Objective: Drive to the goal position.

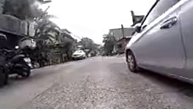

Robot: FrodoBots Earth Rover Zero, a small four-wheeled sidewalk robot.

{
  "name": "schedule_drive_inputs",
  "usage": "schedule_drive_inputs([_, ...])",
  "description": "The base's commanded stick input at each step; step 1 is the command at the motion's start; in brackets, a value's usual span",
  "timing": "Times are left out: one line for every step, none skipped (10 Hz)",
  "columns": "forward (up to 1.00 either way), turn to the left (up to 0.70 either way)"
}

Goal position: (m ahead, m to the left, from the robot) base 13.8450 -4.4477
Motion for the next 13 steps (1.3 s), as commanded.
schedule_drive_inputs([1.00,0.00])
schedule_drive_inputs([1.00,0.00])
schedule_drive_inputs([1.00,0.00])
schedule_drive_inputs([1.00,0.00])
schedule_drive_inputs([1.00,0.00])
schedule_drive_inputs([1.00,0.00])
schedule_drive_inputs([1.00,0.00])
schedule_drive_inputs([1.00,0.00])
schedule_drive_inputs([1.00,0.00])
schedule_drive_inputs([1.00,0.00])
schedule_drive_inputs([1.00,0.00])
schedule_drive_inputs([1.00,0.00])
schedule_drive_inputs([1.00,-0.07])
